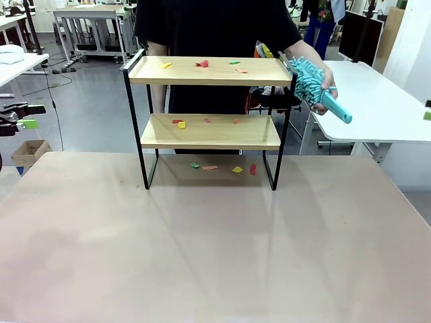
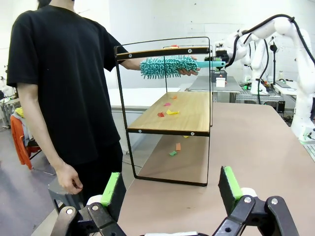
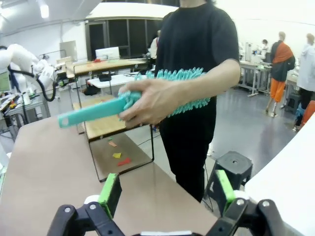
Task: Clean the shelf.
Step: Pick up the Duster handed by the human.
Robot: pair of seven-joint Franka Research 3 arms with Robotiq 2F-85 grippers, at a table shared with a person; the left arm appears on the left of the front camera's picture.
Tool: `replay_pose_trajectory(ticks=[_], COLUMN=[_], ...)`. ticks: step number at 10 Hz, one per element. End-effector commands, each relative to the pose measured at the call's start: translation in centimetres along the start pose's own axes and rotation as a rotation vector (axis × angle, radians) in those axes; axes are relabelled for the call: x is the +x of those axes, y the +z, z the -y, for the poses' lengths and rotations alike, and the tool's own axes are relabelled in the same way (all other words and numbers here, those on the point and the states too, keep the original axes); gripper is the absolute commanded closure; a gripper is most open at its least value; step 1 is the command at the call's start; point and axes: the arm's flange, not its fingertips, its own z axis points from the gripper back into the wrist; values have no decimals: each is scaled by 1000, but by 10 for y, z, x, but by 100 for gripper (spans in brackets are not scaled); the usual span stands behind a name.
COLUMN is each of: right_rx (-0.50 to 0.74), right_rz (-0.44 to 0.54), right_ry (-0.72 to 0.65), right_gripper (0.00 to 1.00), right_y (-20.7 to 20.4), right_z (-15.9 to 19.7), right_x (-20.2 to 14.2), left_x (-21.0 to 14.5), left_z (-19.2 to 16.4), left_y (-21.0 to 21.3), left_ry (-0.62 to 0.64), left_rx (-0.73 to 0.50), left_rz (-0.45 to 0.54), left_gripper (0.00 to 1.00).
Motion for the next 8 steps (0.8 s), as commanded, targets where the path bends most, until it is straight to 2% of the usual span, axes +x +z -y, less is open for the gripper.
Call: replay_pose_trajectory(ticks=[1, 4, 6, 7, 8], right_rx=[-74, -148, -262, -339, -406], right_rz=[-56, -177, -250, -321, -461], right_ry=[-65, -84, -132, -170, -249], right_gripper=[0, 0, 0, 0, 0], right_y=[-18, -43, -70, -84, -100], right_z=[-34, -94, -140, -162, -182], right_x=[59, 133, 162, 172, 179], left_x=[3, 3, 3, 3, 3], left_z=[0, 0, 0, 0, 0], left_y=[0, 0, 0, 0, 0], left_ry=[-6, -6, -6, -6, -6], left_rx=[1, 1, 1, 1, 1], left_rz=[0, 0, 0, 0, 0], left_gripper=[0, 0, 0, 0, 0])
